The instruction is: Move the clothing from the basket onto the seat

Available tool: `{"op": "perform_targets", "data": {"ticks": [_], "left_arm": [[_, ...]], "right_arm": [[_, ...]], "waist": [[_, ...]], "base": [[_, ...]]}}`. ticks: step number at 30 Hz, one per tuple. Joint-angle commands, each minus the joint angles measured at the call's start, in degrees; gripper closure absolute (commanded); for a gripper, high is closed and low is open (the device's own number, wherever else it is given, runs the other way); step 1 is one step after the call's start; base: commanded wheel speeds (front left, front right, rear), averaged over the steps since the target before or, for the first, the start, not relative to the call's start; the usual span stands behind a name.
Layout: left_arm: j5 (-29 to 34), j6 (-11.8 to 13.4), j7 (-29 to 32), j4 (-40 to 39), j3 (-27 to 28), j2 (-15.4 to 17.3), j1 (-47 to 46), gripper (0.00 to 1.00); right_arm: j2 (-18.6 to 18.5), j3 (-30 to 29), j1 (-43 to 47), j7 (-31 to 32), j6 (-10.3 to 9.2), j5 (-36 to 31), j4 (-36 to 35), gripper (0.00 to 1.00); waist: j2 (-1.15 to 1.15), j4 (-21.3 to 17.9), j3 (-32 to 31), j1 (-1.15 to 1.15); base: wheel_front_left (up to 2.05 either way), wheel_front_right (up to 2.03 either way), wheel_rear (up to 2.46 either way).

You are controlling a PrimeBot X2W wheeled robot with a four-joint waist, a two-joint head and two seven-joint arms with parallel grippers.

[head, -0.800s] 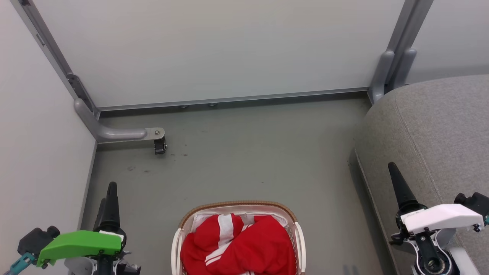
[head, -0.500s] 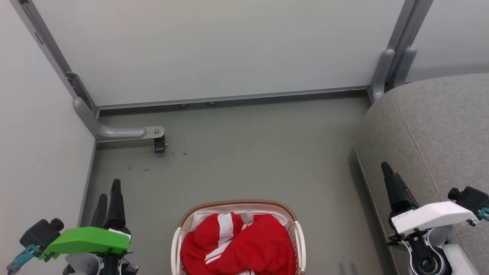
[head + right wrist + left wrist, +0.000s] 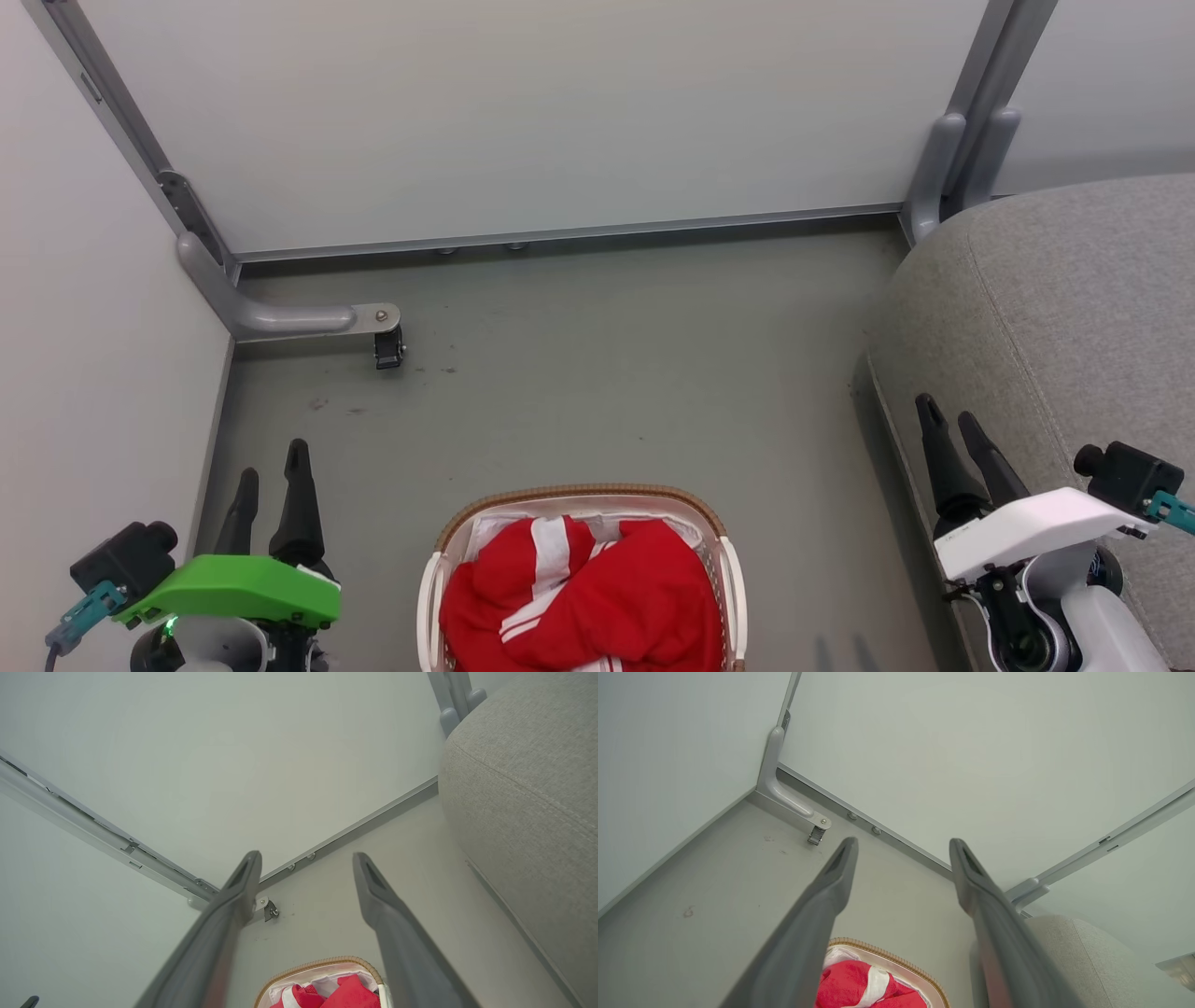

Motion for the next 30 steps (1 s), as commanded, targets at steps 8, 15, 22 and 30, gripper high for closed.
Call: {"op": "perform_targets", "data": {"ticks": [8,15,22,30], "left_arm": [[7.18,0.73,-1.76,-0.82,-0.84,0.56,-0.49,0.00],[11.69,0.96,-2.83,-0.89,-1.55,0.57,0.23,0.00],[15.93,1.03,-3.88,-0.76,-2.15,0.43,0.68,0.00],[20.40,0.88,-5.04,-0.51,-2.65,0.33,1.24,0.00]], "right_arm": [[-0.71,0.43,-1.01,-1.82,0.03,-7.60,-0.29,0.00],[-0.65,0.75,-0.61,-2.89,0.02,-12.19,0.02,0.00],[-0.77,0.71,-0.27,-3.94,0.02,-16.88,0.32,0.00],[-0.61,0.27,-0.05,-5.09,0.03,-22.08,0.96,0.00]], "waist": [[0.00,-0.02,-0.17,0.00],[0.00,-0.20,-0.20,0.00],[0.00,-0.21,-0.33,0.00],[0.00,-0.22,-0.44,0.00]], "base": [[0.00,0.00,0.00],[0.00,0.00,0.00],[0.00,0.00,0.00],[0.00,0.00,0.00]]}}
